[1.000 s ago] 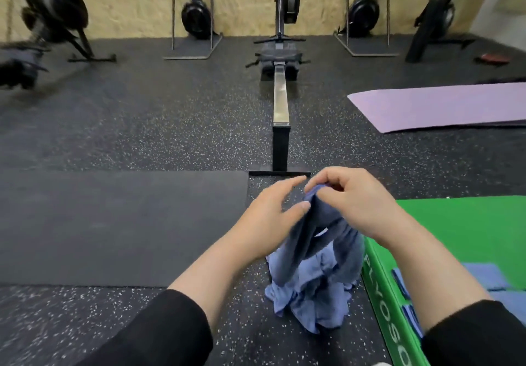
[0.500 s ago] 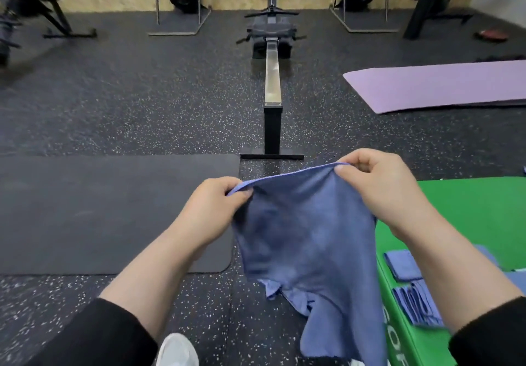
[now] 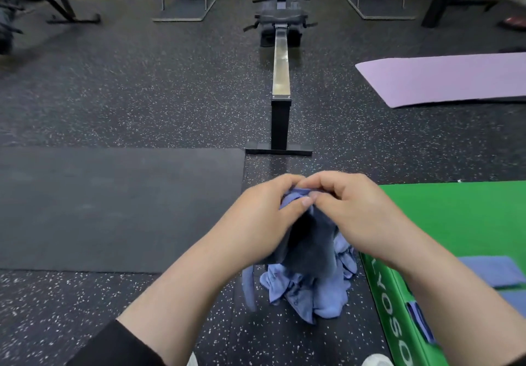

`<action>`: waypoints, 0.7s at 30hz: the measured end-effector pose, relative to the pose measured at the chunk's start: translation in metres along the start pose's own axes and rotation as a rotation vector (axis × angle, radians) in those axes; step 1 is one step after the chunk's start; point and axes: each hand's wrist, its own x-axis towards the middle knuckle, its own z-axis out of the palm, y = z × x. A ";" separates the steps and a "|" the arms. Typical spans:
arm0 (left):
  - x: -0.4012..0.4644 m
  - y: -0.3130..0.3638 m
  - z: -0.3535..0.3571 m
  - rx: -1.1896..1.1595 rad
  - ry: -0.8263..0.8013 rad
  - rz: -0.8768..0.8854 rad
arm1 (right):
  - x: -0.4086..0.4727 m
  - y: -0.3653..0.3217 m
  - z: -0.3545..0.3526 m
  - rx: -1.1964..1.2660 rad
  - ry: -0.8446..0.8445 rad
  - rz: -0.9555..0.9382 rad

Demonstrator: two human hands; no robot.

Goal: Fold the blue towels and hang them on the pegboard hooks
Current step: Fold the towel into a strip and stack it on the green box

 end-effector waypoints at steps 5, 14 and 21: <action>-0.002 -0.005 -0.005 0.149 0.131 -0.060 | 0.000 0.004 0.000 0.073 0.020 0.022; -0.003 -0.035 -0.051 0.085 0.524 -0.234 | -0.002 0.006 -0.001 0.010 0.180 0.060; -0.013 -0.020 -0.040 0.109 0.244 -0.132 | -0.008 0.000 0.006 0.098 0.247 0.035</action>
